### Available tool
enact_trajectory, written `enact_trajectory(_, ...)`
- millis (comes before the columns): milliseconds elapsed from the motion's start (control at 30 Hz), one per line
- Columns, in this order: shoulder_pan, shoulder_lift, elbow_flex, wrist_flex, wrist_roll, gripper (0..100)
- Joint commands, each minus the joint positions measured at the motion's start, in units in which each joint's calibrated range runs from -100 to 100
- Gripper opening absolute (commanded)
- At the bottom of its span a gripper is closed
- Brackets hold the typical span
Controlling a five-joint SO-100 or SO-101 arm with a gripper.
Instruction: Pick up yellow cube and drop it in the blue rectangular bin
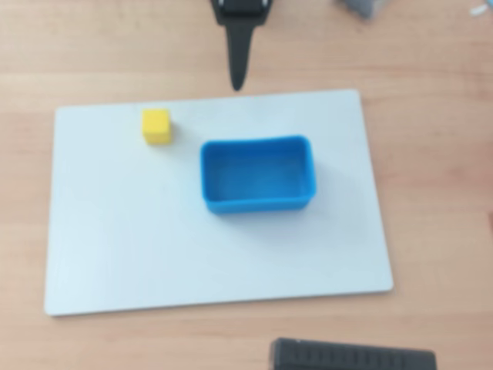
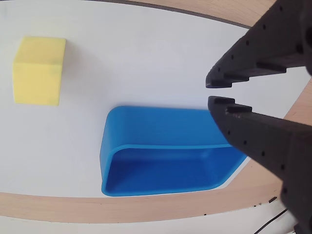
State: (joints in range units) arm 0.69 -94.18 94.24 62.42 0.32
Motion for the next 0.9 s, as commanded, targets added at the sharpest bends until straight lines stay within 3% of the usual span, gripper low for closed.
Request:
enact_trajectory(0,-1.38,-2.1,-0.06,0.42,0.73,0)
enact_trajectory(267,-0.87,-2.1,0.13,-0.32,1.03,0)
enact_trajectory(467,7.11,-0.43,-3.42,-0.4,4.15,0)
enact_trajectory(867,13.8,35.8,-33.06,2.65,5.86,0)
